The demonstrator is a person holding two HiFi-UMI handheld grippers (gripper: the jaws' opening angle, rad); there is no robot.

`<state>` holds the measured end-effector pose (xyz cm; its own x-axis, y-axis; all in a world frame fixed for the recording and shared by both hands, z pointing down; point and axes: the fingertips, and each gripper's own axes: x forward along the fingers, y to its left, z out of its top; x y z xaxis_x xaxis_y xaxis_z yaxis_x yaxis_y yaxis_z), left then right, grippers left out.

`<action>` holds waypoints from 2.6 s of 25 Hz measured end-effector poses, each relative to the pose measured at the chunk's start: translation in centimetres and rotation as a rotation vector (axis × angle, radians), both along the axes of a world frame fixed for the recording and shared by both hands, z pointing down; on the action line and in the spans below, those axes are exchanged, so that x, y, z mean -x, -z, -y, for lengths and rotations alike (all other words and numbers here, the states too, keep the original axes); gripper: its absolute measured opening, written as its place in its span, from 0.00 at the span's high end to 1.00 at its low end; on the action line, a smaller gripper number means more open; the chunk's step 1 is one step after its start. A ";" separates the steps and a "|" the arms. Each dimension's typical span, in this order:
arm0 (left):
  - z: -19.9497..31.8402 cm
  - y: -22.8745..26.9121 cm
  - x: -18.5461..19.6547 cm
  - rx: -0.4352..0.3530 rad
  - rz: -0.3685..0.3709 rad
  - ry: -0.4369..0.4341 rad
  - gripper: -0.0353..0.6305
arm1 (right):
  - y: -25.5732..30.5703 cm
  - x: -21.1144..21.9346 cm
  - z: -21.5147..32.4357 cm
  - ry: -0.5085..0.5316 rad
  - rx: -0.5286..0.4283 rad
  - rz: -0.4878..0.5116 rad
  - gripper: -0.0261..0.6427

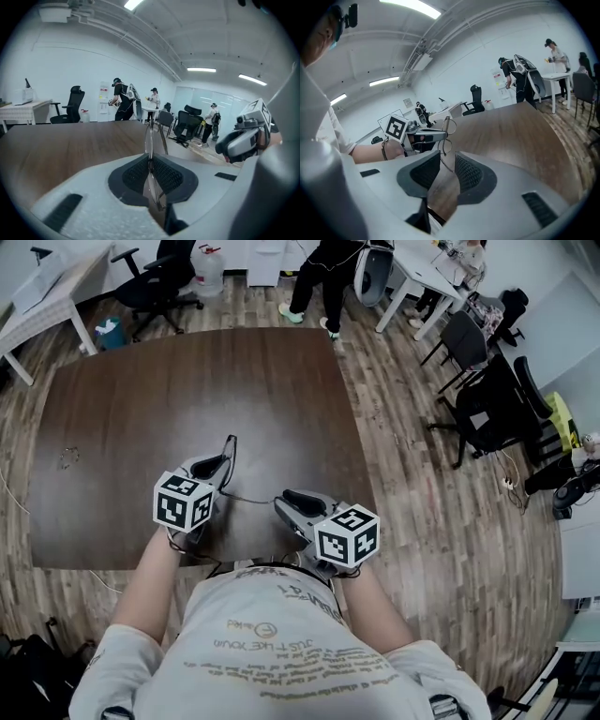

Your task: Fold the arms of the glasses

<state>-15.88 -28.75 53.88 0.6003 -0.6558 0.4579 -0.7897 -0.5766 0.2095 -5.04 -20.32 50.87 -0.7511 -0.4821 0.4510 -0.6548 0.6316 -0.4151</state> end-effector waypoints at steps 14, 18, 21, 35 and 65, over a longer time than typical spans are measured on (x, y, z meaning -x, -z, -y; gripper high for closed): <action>0.3 1.0 -2.2 0.056 -0.052 0.069 0.88 | -5.8 -0.4 -2.0 -0.033 0.197 0.135 0.81; -0.3 1.2 -3.1 0.060 -0.066 0.051 0.88 | -5.3 -0.6 -1.7 -0.054 0.187 0.173 0.81; -0.6 1.4 -3.6 0.060 -0.075 0.042 0.88 | -4.6 -0.8 -1.5 -0.066 0.165 0.194 0.81; -1.9 1.8 -7.2 -0.031 0.006 -0.108 0.88 | -2.8 -2.4 -0.1 -0.119 0.102 0.224 0.85; -6.2 -0.6 -9.3 -0.178 0.283 -0.400 0.88 | -2.7 0.8 0.5 -0.059 0.083 0.163 0.90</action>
<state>-6.54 -22.54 54.49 0.6891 -0.4826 0.5406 -0.5115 -0.8524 -0.1089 -5.83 -20.78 53.53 -0.7889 -0.4935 0.3661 -0.6096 0.5535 -0.5675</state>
